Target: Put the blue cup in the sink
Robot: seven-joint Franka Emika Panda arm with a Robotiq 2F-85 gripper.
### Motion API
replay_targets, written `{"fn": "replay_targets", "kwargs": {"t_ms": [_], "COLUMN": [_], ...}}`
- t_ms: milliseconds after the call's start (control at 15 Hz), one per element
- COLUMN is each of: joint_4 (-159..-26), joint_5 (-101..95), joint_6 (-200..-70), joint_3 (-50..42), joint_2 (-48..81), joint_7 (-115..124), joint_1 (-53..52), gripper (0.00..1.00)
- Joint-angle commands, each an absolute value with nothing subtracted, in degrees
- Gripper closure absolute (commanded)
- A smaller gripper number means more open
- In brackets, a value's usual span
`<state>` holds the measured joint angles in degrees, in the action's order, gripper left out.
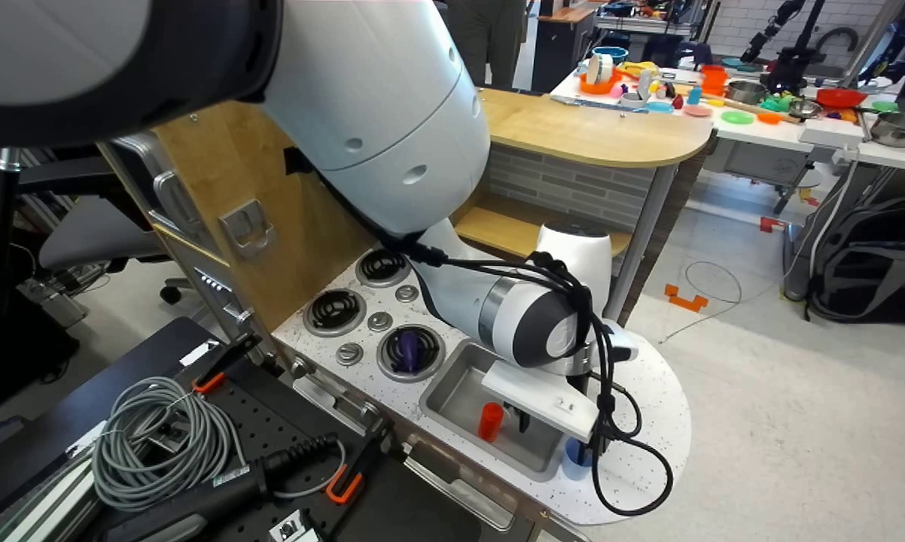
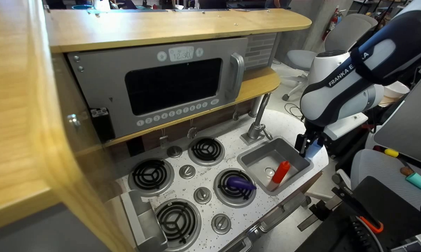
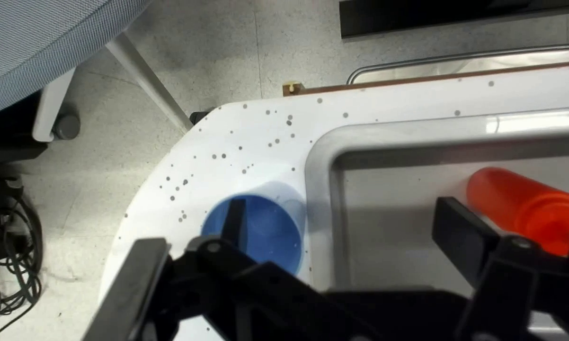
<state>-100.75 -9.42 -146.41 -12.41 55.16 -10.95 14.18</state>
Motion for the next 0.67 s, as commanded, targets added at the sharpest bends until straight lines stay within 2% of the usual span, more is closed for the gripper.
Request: {"fn": "replay_targets", "kwargs": {"t_ms": [0,133,267,600], "joint_4": [-102.1,-101.7,-101.1,-99.7], "joint_5": [-10.8,-11.3,-11.6,-11.8], "joint_6": [-146.2,-146.7,-146.9,-146.8], "joint_3": [-12.7,-13.2,-13.5,-14.0], "joint_2": [54.6,55.0,55.4,55.8], "joint_7": [-10.5,-10.1,-9.8,-9.6], "joint_1": [13.3,12.7,12.3,11.7], "gripper": [0.00,0.00,0.26,0.66]}}
